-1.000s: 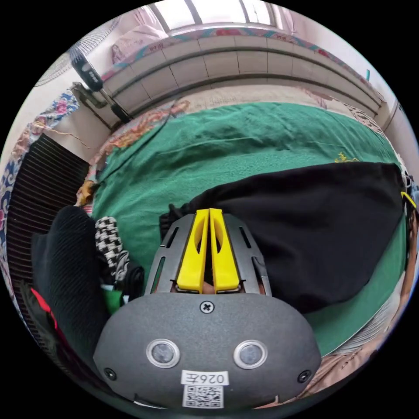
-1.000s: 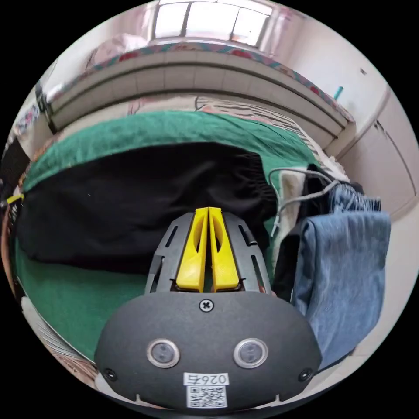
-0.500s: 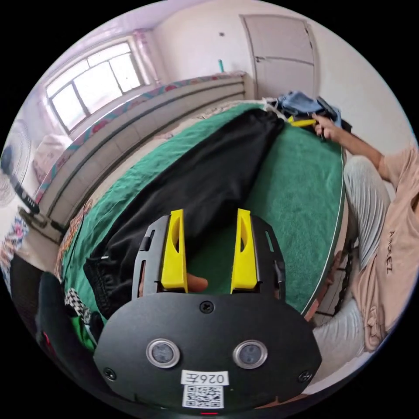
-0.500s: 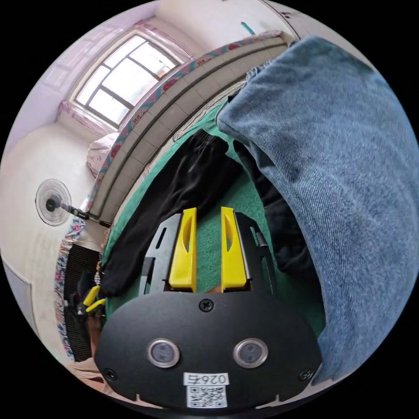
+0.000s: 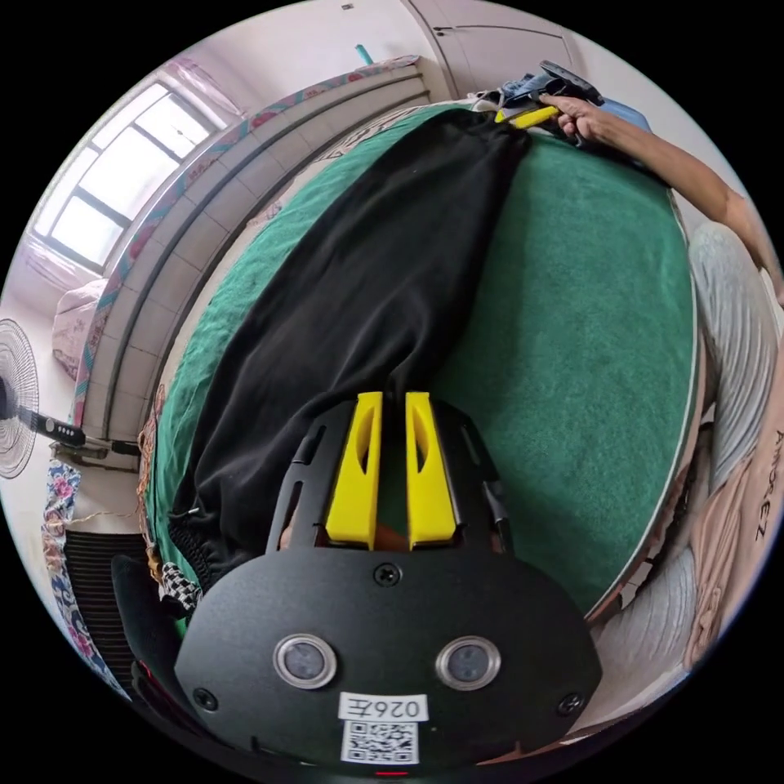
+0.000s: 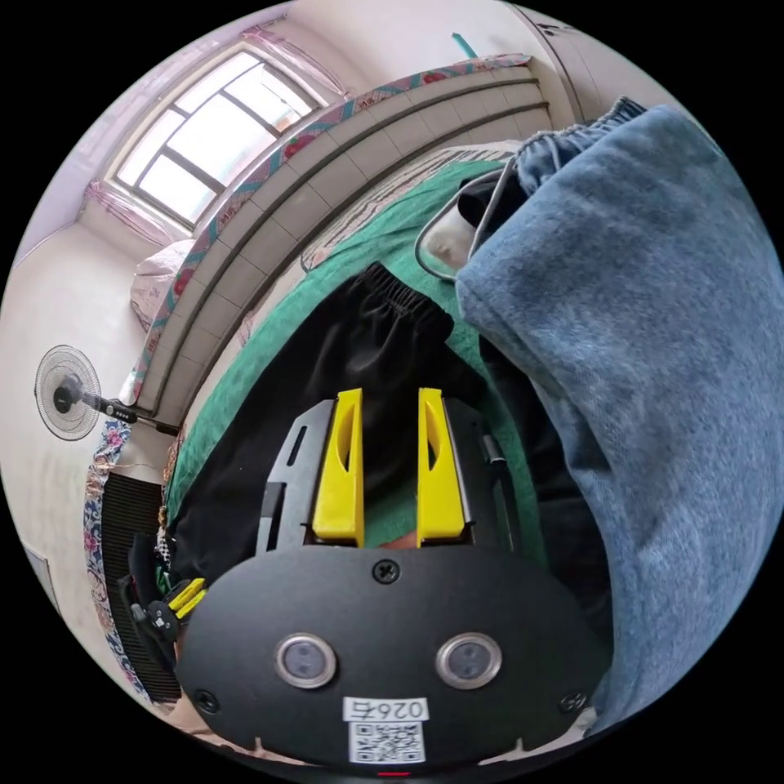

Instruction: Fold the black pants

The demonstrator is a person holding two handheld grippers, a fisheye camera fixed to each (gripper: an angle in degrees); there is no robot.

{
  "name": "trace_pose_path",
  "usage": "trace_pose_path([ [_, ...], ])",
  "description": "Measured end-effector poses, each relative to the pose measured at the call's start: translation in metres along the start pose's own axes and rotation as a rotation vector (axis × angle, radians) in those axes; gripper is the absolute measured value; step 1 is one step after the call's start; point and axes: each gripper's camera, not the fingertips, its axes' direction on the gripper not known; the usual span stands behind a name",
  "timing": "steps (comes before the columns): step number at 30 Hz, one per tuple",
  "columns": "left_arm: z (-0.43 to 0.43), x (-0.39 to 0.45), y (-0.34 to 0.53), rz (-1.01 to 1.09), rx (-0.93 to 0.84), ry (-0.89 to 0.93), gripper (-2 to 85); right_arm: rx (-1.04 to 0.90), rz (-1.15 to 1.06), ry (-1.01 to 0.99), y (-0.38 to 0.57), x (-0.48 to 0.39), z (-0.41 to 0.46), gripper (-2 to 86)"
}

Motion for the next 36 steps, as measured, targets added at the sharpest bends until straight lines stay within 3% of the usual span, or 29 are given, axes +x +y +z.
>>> trace_pose_path([
  [3, 0.000, -0.014, -0.002, 0.017, -0.008, 0.069, 1.4, -0.022, -0.032, 0.046, -0.004, -0.004, 0.009, -0.2],
  [8, -0.023, -0.057, 0.026, -0.048, 0.114, 0.236, 0.5, 0.115, -0.102, -0.086, 0.017, -0.003, -0.047, -0.8],
  [10, -0.007, -0.073, 0.040, -0.095, 0.132, 0.338, 0.7, -0.022, -0.109, -0.004, 0.016, 0.015, -0.027, 0.8],
  [13, 0.021, -0.081, 0.050, -0.150, 0.104, 0.412, 1.6, -0.144, -0.040, -0.055, 0.017, 0.047, -0.001, 4.0],
  [20, 0.005, -0.089, 0.070, -0.127, 0.161, 0.339, 1.1, -0.006, 0.066, -0.124, 0.064, 0.077, -0.024, 8.7],
  [24, -0.016, -0.110, 0.063, -0.157, 0.315, 0.292, 0.6, 0.052, 0.121, -0.187, 0.079, 0.083, -0.021, 9.1],
  [28, -0.003, -0.129, 0.007, -0.142, 0.464, 0.408, 4.5, 0.093, 0.135, -0.198, 0.085, 0.078, -0.018, 8.9],
  [32, 0.047, -0.126, -0.089, -0.087, 0.466, 0.556, 8.5, 0.148, 0.173, -0.240, 0.092, 0.080, -0.013, 8.0],
  [36, 0.138, -0.113, -0.206, -0.143, 0.438, 0.920, 9.6, 0.174, 0.184, -0.305, 0.092, 0.076, -0.005, 7.6],
])
